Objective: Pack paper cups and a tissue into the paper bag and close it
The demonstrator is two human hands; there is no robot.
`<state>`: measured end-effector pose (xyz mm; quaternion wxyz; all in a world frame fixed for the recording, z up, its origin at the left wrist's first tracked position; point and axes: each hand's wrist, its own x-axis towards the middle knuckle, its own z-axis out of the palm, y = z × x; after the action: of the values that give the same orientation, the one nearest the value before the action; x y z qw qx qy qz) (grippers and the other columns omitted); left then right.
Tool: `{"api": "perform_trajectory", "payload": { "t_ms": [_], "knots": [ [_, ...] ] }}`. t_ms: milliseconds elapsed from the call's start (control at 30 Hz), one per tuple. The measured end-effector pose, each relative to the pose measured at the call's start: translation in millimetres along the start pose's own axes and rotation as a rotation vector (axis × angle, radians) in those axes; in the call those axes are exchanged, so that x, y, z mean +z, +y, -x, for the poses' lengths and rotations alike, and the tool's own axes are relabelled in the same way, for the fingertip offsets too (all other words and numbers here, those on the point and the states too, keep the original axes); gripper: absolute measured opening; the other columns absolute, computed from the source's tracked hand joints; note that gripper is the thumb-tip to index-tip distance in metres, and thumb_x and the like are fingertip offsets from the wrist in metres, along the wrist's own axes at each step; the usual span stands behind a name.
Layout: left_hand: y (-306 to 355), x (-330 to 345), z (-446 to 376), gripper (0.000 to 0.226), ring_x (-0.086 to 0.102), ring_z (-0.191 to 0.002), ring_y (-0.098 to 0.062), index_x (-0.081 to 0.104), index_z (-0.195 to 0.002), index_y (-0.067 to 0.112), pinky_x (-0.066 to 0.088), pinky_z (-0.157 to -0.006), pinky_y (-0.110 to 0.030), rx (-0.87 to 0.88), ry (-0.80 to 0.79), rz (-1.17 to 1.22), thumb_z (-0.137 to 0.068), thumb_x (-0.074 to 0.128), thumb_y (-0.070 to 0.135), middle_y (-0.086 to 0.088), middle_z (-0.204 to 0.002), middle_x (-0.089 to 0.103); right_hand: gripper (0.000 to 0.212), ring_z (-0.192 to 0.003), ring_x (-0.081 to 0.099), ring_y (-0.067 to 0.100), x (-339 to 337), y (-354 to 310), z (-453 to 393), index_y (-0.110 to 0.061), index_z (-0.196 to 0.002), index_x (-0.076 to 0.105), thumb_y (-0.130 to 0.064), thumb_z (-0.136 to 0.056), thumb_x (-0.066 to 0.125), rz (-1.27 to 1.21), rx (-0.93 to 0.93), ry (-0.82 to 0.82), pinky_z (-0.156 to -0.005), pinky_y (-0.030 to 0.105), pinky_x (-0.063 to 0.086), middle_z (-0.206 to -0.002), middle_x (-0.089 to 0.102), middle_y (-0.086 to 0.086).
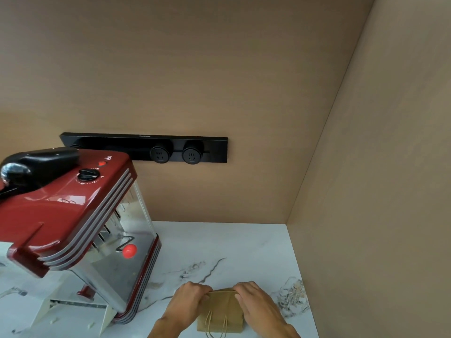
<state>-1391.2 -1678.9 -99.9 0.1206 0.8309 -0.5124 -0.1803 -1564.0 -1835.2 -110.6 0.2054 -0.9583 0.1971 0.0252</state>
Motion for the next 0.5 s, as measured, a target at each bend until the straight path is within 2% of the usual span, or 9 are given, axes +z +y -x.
{"api": "perform_trajectory", "payload": {
  "t_ms": [100,233,367,400,500],
  "knots": [
    [2,0,-1,0.021,0.064,-0.089,-0.022,0.062,-0.094,0.023,0.046,-0.071,-0.032,-0.007,-0.01,-0.004,-0.087,0.042,0.02,0.001,-0.094,0.071,0.042,-0.137,0.034,0.006,4,-4,3,-0.024,-0.142,0.04,-0.035,-0.107,0.022,0.017,-0.028,0.019,-0.106,0.022,0.032,-0.151,0.037,-0.014],
    [5,-4,-3,0.023,0.064,-0.091,-0.024,0.062,-0.096,0.023,0.048,-0.074,-0.033,0.018,-0.035,-0.023,-0.085,0.041,0.022,0.0,-0.1,0.071,0.042,-0.14,0.028,0.002,7,-9,5,-0.026,-0.145,0.036,-0.034,-0.107,0.02,-0.02,0.013,0.066,-0.109,0.02,0.027,-0.155,0.027,-0.016],
    [4,-4,-2,0.025,0.062,-0.099,-0.016,0.058,-0.11,0.031,0.047,-0.079,-0.029,0.076,-0.008,-0.007,-0.091,0.046,0.042,0.009,-0.11,0.067,0.043,-0.139,0.03,0.002,9,-12,6,-0.027,-0.143,0.04,-0.036,-0.106,0.021,-0.028,-0.008,0.124,-0.11,0.02,0.027,-0.157,0.024,-0.017],
    [3,-2,-1,0.029,0.061,-0.102,-0.012,0.057,-0.115,0.034,0.047,-0.082,-0.027,0.085,0.02,0.0,-0.092,0.045,0.048,0.012,-0.114,0.065,0.042,-0.137,0.035,0.002,9,-13,6,-0.027,-0.141,0.043,-0.036,-0.105,0.025,-0.011,-0.007,0.141,-0.109,0.019,0.03,-0.156,0.027,-0.017],
    [7,5,7,0.038,0.06,-0.109,-0.006,0.056,-0.123,0.038,0.049,-0.089,-0.023,0.11,0.204,0.037,-0.095,0.039,0.057,0.018,-0.123,0.062,0.031,-0.117,0.059,0.005,11,-16,9,-0.027,-0.124,0.064,-0.033,-0.097,0.05,0.063,-0.075,0.281,-0.096,0.021,0.049,-0.142,0.054,-0.011]
  ]
}}
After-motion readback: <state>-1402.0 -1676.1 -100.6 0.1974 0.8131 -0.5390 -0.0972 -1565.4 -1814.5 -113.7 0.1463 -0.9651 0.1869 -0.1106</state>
